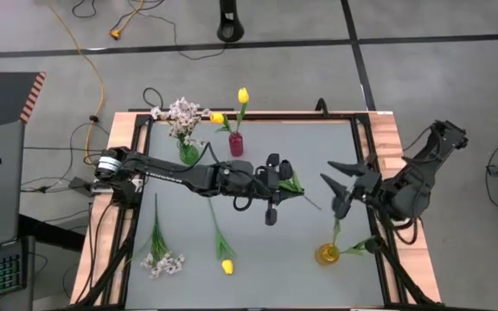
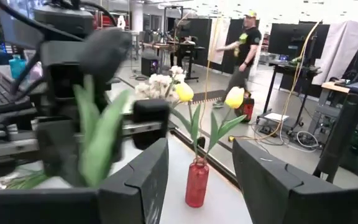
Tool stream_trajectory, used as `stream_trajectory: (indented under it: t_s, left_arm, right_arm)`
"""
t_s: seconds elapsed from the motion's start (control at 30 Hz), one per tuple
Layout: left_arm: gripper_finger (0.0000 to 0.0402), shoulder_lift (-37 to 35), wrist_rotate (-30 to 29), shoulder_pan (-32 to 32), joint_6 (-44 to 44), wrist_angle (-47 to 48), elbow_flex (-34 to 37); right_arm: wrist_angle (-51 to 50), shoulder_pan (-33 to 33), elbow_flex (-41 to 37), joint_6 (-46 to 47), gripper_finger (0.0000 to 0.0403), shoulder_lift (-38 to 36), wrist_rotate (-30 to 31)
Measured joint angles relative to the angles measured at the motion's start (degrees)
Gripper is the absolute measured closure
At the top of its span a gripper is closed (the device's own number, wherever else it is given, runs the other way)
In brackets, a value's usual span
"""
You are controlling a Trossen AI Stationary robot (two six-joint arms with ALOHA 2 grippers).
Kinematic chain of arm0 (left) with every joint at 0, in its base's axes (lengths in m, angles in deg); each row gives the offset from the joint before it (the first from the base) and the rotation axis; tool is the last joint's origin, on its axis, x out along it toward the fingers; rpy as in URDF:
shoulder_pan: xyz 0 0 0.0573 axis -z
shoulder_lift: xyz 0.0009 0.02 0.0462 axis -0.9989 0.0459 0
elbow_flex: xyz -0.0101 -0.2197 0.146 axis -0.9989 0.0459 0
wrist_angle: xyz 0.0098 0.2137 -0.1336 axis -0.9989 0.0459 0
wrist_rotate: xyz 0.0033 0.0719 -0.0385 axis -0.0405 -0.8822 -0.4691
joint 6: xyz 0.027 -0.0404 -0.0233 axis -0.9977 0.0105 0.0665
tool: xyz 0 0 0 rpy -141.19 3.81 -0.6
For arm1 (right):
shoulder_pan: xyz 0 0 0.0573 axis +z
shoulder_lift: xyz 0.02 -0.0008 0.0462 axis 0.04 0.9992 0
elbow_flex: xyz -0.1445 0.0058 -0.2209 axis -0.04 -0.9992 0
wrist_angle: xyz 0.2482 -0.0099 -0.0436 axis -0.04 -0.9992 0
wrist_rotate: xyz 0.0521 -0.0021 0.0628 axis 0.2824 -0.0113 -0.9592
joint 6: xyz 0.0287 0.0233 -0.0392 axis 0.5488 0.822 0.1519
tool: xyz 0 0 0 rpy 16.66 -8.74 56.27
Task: Sort flowers into vase by color
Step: Put the black tulip into the yellow vase
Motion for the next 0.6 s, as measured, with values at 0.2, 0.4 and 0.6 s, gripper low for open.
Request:
stream_trajectory:
  t_s: [0.2,0.4,0.6]
  left_arm:
    - [0.0401,0.0,4.4,1.3,-0.1,8.3,-5.0]
    - [0.0401,-0.1,4.8,4.4,-2.1,7.1,-5.9]
    - [0.0401,0.5,1.9,6.9,-2.2,4.9,-5.9]
  right_arm:
    - [-3.5,-1.9,0.0,-0.2,0.0200,-3.5,0.1]
    - [-8.3,-6.1,0.0,-0.1,0.0200,-6.0,0.2]
    - [-9.4,-10.9,0.0,-0.1,0.0200,-8.1,0.2]
